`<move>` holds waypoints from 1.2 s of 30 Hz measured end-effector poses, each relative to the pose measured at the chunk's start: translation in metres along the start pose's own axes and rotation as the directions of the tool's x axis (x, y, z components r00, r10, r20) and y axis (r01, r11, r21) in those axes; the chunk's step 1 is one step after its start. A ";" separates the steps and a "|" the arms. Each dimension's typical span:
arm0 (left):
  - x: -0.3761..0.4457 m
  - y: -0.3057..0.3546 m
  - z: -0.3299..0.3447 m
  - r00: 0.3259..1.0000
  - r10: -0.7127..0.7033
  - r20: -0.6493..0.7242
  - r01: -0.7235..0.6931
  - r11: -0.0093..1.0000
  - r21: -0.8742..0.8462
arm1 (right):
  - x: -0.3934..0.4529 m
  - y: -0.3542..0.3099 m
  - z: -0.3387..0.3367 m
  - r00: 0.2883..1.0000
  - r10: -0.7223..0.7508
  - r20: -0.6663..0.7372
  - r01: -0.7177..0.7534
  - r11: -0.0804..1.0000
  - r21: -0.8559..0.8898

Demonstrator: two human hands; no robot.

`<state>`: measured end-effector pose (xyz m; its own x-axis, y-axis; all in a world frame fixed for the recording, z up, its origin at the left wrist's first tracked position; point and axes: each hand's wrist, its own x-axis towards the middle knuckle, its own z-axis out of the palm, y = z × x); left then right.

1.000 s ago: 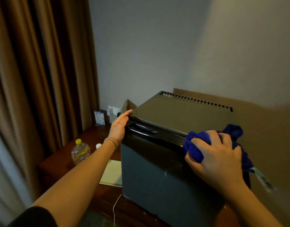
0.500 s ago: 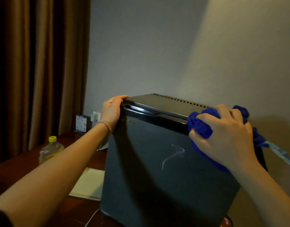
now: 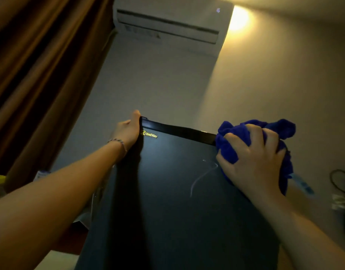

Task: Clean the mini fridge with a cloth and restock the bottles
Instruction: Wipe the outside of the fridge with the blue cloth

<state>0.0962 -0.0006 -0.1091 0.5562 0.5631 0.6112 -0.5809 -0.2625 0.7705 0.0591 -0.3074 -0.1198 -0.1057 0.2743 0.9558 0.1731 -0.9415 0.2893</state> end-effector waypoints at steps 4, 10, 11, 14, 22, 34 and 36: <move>-0.026 -0.036 -0.010 0.995 -0.011 0.095 0.009 1.000 0.017 | -0.054 -0.014 -0.005 1.000 -0.016 0.018 0.016 1.000 -0.012; -0.110 -0.131 -0.048 0.973 0.130 0.192 -0.149 0.985 0.085 | -0.154 -0.042 -0.015 0.997 0.062 0.054 -0.061 0.998 -0.004; -0.127 -0.147 -0.055 0.968 0.120 0.218 -0.136 0.989 0.056 | -0.171 -0.050 -0.017 0.994 0.090 0.066 -0.090 0.996 0.002; -0.179 -0.189 -0.073 0.953 0.050 0.298 -0.053 0.999 0.001 | -0.221 -0.079 -0.020 0.985 0.129 0.115 -0.131 0.991 0.012; -0.209 -0.219 -0.077 0.969 0.023 0.247 -0.020 1.000 -0.015 | -0.280 -0.170 0.005 0.987 -0.153 0.053 0.149 0.986 0.079; -0.173 -0.192 -0.071 0.940 0.228 0.255 -0.207 0.973 -0.105 | -0.161 -0.191 0.027 0.987 -0.162 -0.005 0.162 0.987 0.020; -0.158 -0.177 -0.068 0.935 0.268 0.235 -0.248 0.963 -0.108 | -0.132 -0.190 0.030 0.989 -0.150 0.020 0.150 0.989 0.016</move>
<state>0.0707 0.0097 -0.3542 0.5037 0.2721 0.8199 -0.7618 -0.3076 0.5702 0.0694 -0.1588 -0.2995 -0.1109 0.4161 0.9025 0.1706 -0.8867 0.4298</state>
